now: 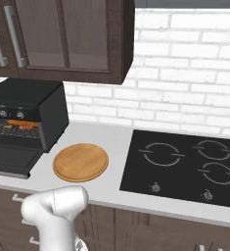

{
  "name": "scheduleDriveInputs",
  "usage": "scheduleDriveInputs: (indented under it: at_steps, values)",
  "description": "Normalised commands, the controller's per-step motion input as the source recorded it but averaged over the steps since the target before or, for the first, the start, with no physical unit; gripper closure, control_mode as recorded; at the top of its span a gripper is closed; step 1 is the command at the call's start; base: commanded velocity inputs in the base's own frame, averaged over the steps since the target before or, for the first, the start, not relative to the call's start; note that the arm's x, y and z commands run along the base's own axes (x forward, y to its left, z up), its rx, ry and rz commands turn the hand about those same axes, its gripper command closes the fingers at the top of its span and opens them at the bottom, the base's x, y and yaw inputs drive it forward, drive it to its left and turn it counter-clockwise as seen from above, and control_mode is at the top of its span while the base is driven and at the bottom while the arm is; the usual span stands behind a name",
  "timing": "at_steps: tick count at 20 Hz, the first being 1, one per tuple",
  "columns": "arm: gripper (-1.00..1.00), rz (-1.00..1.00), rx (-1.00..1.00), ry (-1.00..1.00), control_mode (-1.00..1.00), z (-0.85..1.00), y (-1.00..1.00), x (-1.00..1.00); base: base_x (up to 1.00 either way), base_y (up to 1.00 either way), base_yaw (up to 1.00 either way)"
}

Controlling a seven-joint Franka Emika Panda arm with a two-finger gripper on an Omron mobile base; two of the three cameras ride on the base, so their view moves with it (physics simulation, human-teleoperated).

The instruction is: Pick up the kebab skewer and baguette bread, and place them inside the toaster oven. Close the toaster oven door and start by setting the timer.

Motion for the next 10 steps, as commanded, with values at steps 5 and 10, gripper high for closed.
scheduleDriveInputs:
  at_steps: [5, 10]
  values:
    - [-1.0, 0.11, -0.13, 0.0, -1.0, -0.46, 0.31, 0.0, 0.0, 0.0, 0.0]
    - [-1.0, 0.02, -0.08, 0.0, -1.0, -0.31, 0.26, 0.07, 0.0, 0.0, 0.0]
